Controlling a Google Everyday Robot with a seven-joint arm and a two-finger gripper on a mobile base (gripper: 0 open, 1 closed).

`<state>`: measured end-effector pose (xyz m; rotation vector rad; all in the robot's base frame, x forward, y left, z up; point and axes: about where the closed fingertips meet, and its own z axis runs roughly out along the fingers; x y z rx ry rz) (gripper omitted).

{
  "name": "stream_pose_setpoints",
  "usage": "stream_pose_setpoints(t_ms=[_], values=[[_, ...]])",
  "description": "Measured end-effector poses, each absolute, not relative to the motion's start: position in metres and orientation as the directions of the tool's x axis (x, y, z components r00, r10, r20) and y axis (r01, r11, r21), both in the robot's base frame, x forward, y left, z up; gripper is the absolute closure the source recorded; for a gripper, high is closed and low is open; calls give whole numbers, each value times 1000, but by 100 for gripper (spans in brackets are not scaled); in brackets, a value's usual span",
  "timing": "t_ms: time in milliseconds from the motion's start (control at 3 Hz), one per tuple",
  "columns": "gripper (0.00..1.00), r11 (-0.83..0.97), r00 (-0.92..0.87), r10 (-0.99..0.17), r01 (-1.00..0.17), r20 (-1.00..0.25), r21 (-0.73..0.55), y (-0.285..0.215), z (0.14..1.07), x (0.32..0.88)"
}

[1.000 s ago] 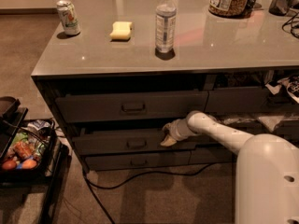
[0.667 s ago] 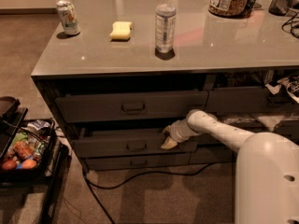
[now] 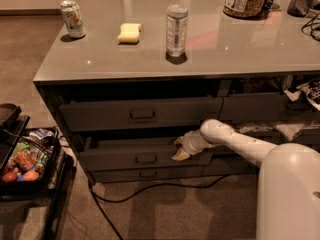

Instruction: Open middle drawer

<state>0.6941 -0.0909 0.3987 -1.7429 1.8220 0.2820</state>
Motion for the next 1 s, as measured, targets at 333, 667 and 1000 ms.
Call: stream_pose_setpoints(t_ms=[333, 667, 1000], values=[[100, 148, 29, -828, -952, -560, -268, -93, 400, 682], [100, 149, 29, -828, -952, -560, -269, -93, 401, 680], [100, 180, 29, -821, -935, -570, -306, -94, 400, 669]])
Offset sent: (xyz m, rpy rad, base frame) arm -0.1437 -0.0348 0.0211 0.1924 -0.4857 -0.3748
